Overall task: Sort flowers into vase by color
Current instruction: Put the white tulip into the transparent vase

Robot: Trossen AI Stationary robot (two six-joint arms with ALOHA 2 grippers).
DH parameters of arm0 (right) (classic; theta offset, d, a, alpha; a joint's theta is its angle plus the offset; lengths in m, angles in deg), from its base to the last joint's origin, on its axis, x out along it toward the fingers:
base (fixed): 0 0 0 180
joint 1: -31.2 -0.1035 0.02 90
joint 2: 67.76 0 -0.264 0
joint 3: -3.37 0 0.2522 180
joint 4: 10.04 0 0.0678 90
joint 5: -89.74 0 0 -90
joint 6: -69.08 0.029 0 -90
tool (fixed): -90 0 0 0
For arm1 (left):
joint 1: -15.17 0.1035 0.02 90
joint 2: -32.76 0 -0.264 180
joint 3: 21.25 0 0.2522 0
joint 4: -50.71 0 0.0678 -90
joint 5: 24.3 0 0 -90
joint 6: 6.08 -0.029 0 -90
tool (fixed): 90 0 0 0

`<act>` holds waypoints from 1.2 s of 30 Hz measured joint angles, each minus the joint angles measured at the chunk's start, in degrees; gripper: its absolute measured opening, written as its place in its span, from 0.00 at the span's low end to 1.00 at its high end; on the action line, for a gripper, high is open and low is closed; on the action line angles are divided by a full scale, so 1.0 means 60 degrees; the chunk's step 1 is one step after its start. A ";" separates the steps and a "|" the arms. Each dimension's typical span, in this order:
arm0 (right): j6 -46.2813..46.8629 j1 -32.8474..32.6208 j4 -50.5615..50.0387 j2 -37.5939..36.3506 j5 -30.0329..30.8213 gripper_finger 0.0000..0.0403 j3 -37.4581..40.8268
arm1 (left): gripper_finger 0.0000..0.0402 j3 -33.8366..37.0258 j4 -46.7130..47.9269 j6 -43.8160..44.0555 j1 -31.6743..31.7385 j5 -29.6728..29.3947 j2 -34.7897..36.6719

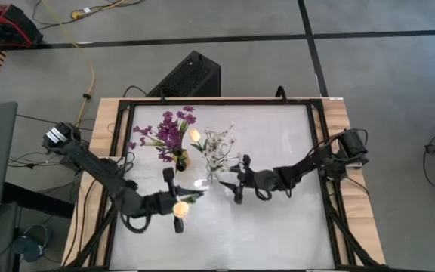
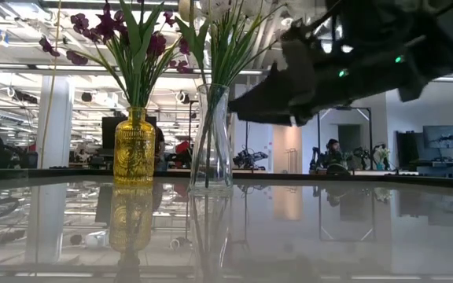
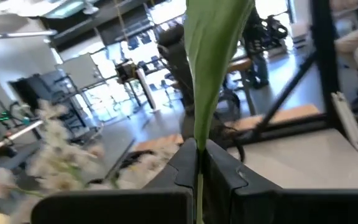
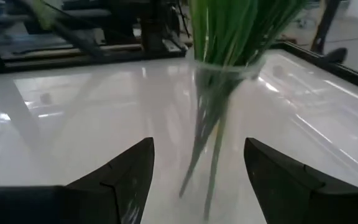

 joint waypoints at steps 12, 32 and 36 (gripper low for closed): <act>-0.1195 0.0808 0.0567 0.0092 -0.0978 0.68 -0.0018 | 0.00 0.0597 -0.0719 -0.0376 0.0744 0.0054 0.0333; -0.1208 0.1231 0.0940 0.0209 -0.2002 0.68 -0.0087 | 0.00 0.2812 -0.3384 0.0017 0.1985 0.1202 0.1099; -0.1234 0.1231 0.0966 0.0209 -0.2006 0.68 -0.0087 | 0.00 0.2812 -0.3366 0.0029 0.2059 0.1300 0.1099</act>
